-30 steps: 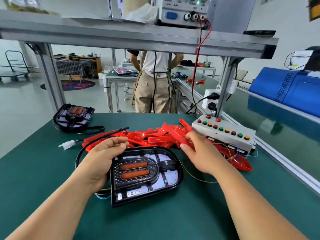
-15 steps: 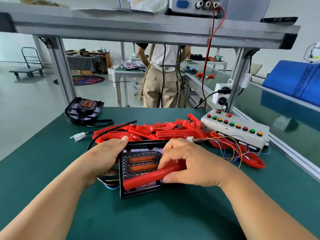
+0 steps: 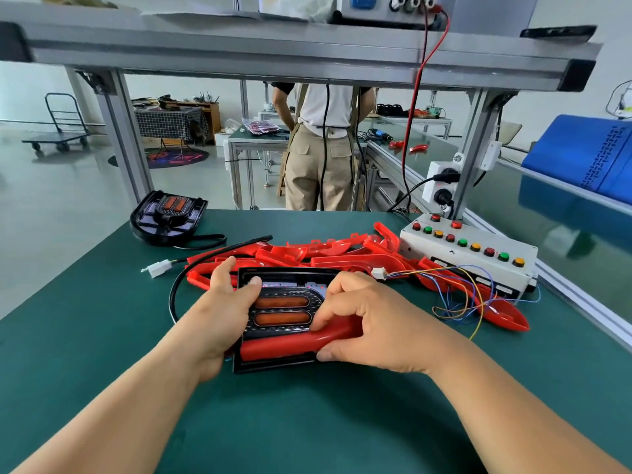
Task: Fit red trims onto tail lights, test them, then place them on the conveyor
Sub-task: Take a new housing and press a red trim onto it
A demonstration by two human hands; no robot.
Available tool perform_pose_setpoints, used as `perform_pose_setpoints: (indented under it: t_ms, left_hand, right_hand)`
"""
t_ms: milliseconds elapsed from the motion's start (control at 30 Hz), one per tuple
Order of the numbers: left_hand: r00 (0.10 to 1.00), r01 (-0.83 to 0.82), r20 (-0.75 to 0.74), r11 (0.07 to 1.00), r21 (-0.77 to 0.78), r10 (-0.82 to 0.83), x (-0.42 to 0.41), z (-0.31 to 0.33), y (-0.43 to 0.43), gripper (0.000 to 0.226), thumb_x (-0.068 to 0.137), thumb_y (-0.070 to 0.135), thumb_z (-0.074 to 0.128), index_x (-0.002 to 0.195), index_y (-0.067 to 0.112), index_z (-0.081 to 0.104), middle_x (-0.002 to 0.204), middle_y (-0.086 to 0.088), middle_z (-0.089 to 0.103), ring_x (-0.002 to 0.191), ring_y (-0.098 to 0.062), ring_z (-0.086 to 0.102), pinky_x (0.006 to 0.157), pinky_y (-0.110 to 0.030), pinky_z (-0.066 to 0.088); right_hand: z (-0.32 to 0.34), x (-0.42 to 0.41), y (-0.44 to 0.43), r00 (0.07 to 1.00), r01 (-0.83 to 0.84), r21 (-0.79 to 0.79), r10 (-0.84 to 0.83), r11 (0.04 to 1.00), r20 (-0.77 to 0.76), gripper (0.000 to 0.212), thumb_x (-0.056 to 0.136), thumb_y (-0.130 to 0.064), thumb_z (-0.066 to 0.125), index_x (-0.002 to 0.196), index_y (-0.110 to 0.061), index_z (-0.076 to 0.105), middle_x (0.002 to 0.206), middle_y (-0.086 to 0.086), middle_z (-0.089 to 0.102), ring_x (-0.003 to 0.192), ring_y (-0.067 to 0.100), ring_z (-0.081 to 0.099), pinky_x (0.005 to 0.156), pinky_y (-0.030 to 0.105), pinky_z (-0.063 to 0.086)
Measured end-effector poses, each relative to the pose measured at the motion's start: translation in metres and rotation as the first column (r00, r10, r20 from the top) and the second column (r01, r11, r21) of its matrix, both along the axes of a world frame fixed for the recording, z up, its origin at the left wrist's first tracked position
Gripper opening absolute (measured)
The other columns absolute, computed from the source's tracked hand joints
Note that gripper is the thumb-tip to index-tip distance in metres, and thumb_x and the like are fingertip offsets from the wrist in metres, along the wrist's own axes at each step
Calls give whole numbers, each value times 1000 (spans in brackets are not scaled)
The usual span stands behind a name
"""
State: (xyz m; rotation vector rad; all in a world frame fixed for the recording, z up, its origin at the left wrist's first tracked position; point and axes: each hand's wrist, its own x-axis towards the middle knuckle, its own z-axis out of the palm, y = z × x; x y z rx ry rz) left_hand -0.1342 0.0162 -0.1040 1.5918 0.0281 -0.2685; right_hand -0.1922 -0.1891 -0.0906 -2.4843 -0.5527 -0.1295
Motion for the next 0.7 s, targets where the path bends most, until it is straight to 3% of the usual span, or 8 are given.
perform_pose_setpoints:
  t_ms: [133, 267, 333, 400, 467, 533, 600, 700]
  left_hand:
    - [996, 86, -14, 989, -117, -89, 2, -1, 2, 42, 94, 36, 61, 133, 34, 47, 112, -1, 73, 96, -24, 73, 79, -42, 59]
    - [988, 73, 138, 997, 25, -76, 0, -11, -3, 57, 92, 14, 66, 140, 32, 40, 113, 5, 71, 106, -15, 67, 94, -37, 51]
    - [985, 59, 163, 998, 15, -61, 2, -12, -3, 60, 92, 10, 66, 140, 33, 40, 112, 7, 72, 106, -12, 66, 92, -32, 49]
    - [982, 70, 180, 997, -31, -63, 4, -13, -3, 58, 92, 7, 64, 139, 33, 42, 109, 8, 74, 103, -12, 69, 91, -33, 50]
    - [976, 88, 204, 993, -81, -70, 6, -12, -3, 56, 93, 3, 61, 138, 33, 42, 107, 7, 75, 99, -13, 71, 88, -35, 52]
    - [972, 110, 222, 985, -137, -77, 8, -10, -1, 55, 95, 1, 56, 138, 32, 43, 111, 3, 74, 102, -19, 71, 92, -43, 53]
    - [961, 154, 256, 969, -192, -102, 9, -6, 1, 53, 96, 1, 52, 140, 31, 43, 114, -3, 73, 104, -25, 70, 89, -46, 56]
    - [940, 201, 322, 943, -266, -110, 6, -1, 1, 50, 95, 1, 50, 137, 29, 46, 114, -6, 73, 98, -26, 72, 70, -35, 60]
  right_hand:
    - [-9, 4, 4, 993, 89, 42, -92, 995, 76, 30, 73, -37, 84, 102, -33, 76, 98, -18, 44, 97, -5, 40, 82, 5, 28]
    - [-9, 7, -2, 991, 91, 101, -100, 991, 87, 28, 76, -41, 81, 102, -31, 76, 98, -20, 53, 97, -1, 48, 85, 9, 34]
    - [-6, 11, -12, 956, 217, 235, -255, 947, 147, 15, 82, -40, 75, 87, -25, 76, 87, -15, 62, 86, -2, 55, 77, 13, 39]
    - [-4, 14, -27, 864, 449, 273, -491, 851, 110, 33, 87, -47, 64, 67, -21, 65, 63, -13, 58, 64, -2, 54, 63, 21, 38]
    - [-5, 17, -36, 815, 577, 182, -576, 796, -62, 54, 85, -61, 57, 56, -18, 43, 51, -10, 44, 49, 3, 45, 59, 28, 35]
    - [-6, 16, -35, 816, 563, 228, -491, 794, -305, 61, 69, -76, 60, 60, -17, 48, 59, -6, 52, 53, 3, 51, 63, 29, 43]
    - [-5, 16, -27, 807, 523, 457, -247, 719, -536, 66, 54, -77, 65, 81, -16, 65, 77, -1, 68, 63, 11, 62, 65, 28, 50]
    - [-7, 16, -21, 811, 457, 698, 65, 551, -582, 50, 63, -56, 69, 100, -23, 66, 86, 0, 73, 70, 13, 66, 67, 26, 52]
